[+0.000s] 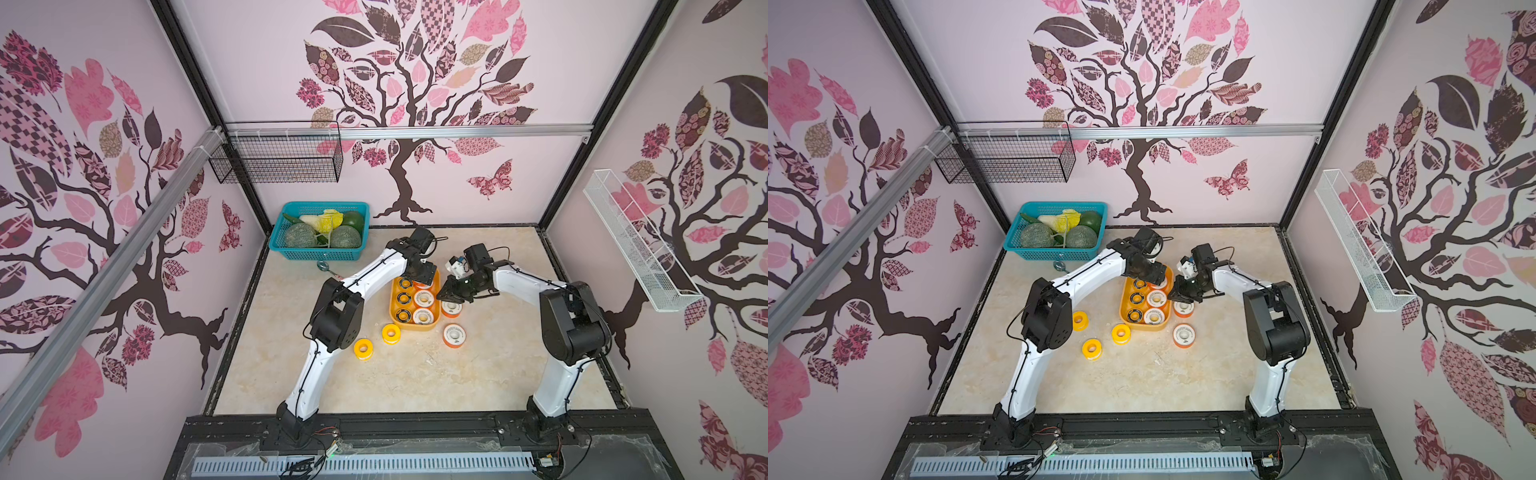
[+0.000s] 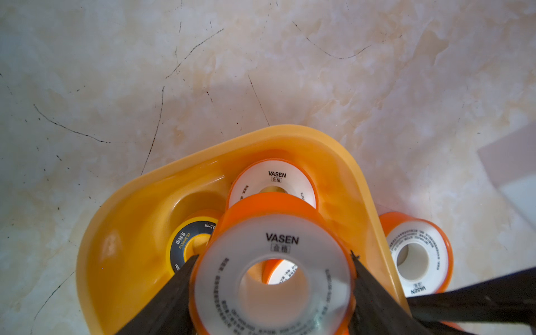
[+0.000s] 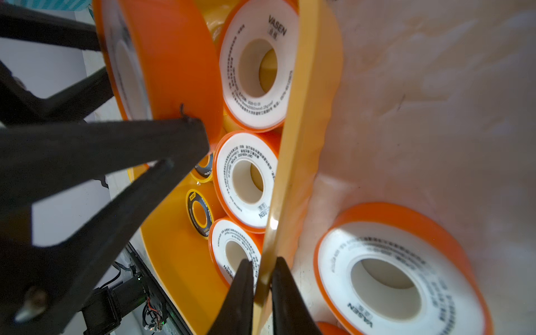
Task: Put the sealing tape into the storage box
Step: Adjust the storage box at the center of the board.
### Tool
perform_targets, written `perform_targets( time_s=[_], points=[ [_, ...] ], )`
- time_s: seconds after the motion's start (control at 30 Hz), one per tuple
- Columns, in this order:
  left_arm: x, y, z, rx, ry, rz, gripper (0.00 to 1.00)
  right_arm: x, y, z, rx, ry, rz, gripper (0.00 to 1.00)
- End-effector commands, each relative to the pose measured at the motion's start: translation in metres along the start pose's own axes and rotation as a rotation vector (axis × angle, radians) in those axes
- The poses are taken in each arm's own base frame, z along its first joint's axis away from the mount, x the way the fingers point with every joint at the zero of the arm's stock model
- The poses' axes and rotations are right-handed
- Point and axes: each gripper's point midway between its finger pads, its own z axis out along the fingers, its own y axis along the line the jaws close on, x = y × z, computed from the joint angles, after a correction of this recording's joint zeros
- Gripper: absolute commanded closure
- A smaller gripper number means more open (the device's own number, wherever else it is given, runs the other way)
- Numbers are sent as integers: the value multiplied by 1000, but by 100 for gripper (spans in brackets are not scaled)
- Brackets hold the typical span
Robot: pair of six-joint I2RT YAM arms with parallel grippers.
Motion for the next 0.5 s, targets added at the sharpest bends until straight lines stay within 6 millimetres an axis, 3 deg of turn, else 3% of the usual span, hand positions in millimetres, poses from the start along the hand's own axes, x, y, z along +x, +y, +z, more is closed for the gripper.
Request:
perform_targets(
  time_s=[0.0,0.47],
  points=[
    [-1,2,8,-6,10,-3,30,-6,11,2,-23,3,-21,83],
    [1,-3,23,30,35,-18,30,-3,10,4,-15,17,-22,82]
  ],
)
